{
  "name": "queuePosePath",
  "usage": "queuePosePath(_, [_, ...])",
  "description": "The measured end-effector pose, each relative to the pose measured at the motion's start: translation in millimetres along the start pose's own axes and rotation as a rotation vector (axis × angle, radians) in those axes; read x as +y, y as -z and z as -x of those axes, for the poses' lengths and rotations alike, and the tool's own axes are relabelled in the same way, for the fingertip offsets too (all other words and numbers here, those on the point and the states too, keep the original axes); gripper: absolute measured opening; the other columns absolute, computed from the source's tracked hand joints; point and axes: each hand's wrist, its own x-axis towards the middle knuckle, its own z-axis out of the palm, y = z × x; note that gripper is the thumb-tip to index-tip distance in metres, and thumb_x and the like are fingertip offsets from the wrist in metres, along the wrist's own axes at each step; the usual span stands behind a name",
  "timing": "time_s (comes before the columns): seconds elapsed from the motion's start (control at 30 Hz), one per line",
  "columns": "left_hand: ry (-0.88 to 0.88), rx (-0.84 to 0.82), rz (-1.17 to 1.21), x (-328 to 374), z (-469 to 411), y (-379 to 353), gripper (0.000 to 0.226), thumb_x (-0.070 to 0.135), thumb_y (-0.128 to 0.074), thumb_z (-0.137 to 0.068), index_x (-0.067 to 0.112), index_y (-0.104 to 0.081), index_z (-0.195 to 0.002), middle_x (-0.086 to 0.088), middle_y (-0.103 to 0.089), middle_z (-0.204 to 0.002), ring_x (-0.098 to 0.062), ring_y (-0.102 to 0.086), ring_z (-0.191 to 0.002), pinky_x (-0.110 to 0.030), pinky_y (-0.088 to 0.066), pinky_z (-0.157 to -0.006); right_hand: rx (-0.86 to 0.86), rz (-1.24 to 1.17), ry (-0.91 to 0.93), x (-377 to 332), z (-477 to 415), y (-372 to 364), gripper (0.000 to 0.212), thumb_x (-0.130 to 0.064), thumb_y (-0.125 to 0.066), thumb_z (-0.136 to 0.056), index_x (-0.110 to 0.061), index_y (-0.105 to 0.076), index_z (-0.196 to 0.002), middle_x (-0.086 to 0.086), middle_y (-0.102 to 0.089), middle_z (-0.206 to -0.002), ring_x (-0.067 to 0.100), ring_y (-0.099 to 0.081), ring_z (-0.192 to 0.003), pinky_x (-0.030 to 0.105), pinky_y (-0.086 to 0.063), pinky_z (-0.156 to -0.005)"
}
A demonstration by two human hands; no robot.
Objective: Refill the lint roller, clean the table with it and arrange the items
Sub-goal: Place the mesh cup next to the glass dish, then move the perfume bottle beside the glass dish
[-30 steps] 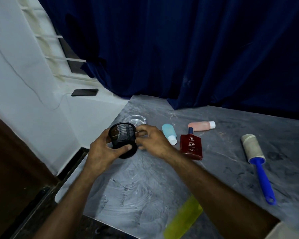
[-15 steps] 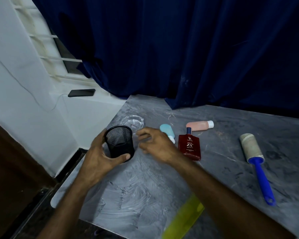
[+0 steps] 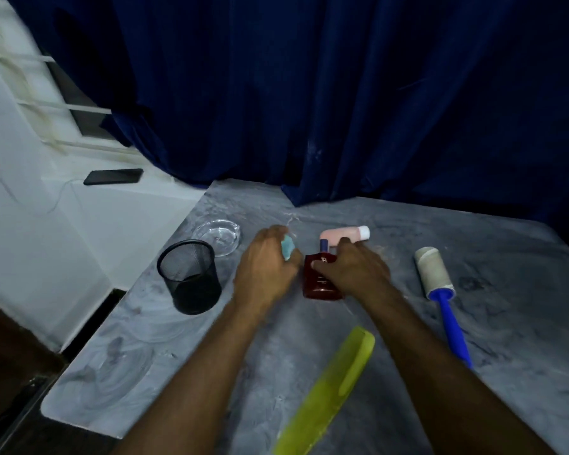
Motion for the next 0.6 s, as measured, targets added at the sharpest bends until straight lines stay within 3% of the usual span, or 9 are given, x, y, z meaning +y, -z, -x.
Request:
queuePosePath(0.1, [0.127,-0.152,-0.164,-2.2,-33.8,-12.2,0.059,0.034,-0.065,-0.101,0.010,-0.048,-0.152,-0.015,-0.049,-0.150,-0.036,-0.058,-0.131,-0.046,-0.049,-0.104,-0.055,-0.082,-0.032,-0.2,-6.0,2.6,0.068,-0.075,-0.070,-0.069,-0.019,-0.059,-0.107,0.011,-0.070,-0.120,0.032,-0.067,-0.109,0.035,-0.045,-0.077])
queuePosePath(0.17, [0.165,-0.185,-0.189,-6.0,-45.4,-16.5,0.055,0.035,-0.064,-0.101,0.009,-0.051,-0.148,-0.017,-0.050,-0.146,-0.037,-0.058,-0.129,-0.047,-0.049,-0.101,-0.106,-0.231,-0.061,2.1,-10.2,2.4,0.060,-0.070,-0.078,-0.062,-0.023,-0.056,-0.091,0.007,-0.072,-0.109,0.027,-0.068,-0.096,0.035,-0.053,-0.077])
queuePosePath(0.23, [0.167,-0.194,-0.198,-10.0,-51.5,-19.7,0.052,0.036,-0.066,-0.099,0.010,-0.056,-0.143,-0.017,-0.054,-0.142,-0.036,-0.059,-0.128,-0.046,-0.049,-0.102,-0.180,-0.440,-0.097,5.7,-13.5,0.0,0.057,-0.059,-0.088,-0.060,-0.019,-0.064,-0.094,0.005,-0.075,-0.096,0.022,-0.074,-0.081,0.038,-0.062,-0.066])
queuePosePath(0.3, [0.149,-0.208,-0.203,-11.8,-53.0,-22.4,0.053,0.038,-0.069,-0.096,0.011,-0.060,-0.141,-0.018,-0.058,-0.141,-0.037,-0.059,-0.129,-0.045,-0.050,-0.105,-0.241,-0.610,-0.136,11.0,-14.6,-1.9,0.059,-0.044,-0.093,-0.063,-0.010,-0.068,-0.104,0.009,-0.075,-0.091,0.020,-0.073,-0.064,0.028,-0.055,-0.044])
queuePosePath(0.37, [0.133,-0.224,-0.179,-11.6,-48.7,-25.4,0.056,0.041,-0.071,-0.094,0.013,-0.061,-0.141,-0.017,-0.060,-0.139,-0.037,-0.060,-0.129,-0.045,-0.050,-0.106,-0.247,-0.665,-0.147,20.2,-13.0,-0.8,0.060,-0.037,-0.093,-0.067,-0.003,-0.068,-0.110,0.014,-0.075,-0.087,0.018,-0.067,-0.052,0.025,-0.047,-0.038])
queuePosePath(0.43, [0.114,-0.238,-0.139,-10.2,-40.5,-30.3,0.058,0.043,-0.073,-0.091,0.017,-0.061,-0.142,-0.014,-0.061,-0.137,-0.035,-0.061,-0.128,-0.045,-0.051,-0.106,-0.200,-0.644,-0.131,33.0,-10.7,9.2,0.050,-0.035,-0.091,-0.070,-0.001,-0.073,-0.103,0.015,-0.076,-0.076,0.020,-0.066,-0.047,0.029,-0.049,-0.042])
queuePosePath(0.53, [0.049,-0.262,-0.123,-4.7,-24.0,-41.7,0.058,0.046,-0.073,-0.089,0.020,-0.062,-0.140,-0.011,-0.061,-0.135,-0.033,-0.063,-0.124,-0.043,-0.052,-0.103,-0.058,-0.626,-0.113,54.8,-3.5,35.1,0.041,-0.037,-0.091,-0.068,-0.008,-0.076,-0.093,0.014,-0.079,-0.081,0.028,-0.076,-0.069,0.043,-0.064,-0.069])
queuePosePath(0.6, [0.003,-0.270,-0.110,1.6,-13.4,-50.2,0.058,0.047,-0.074,-0.089,0.021,-0.063,-0.139,-0.010,-0.061,-0.135,-0.032,-0.065,-0.121,-0.041,-0.053,-0.102,0.072,-0.636,-0.089,64.9,3.3,56.7,0.039,-0.040,-0.092,-0.067,-0.016,-0.073,-0.091,0.006,-0.080,-0.084,0.022,-0.077,-0.075,0.043,-0.064,-0.075])
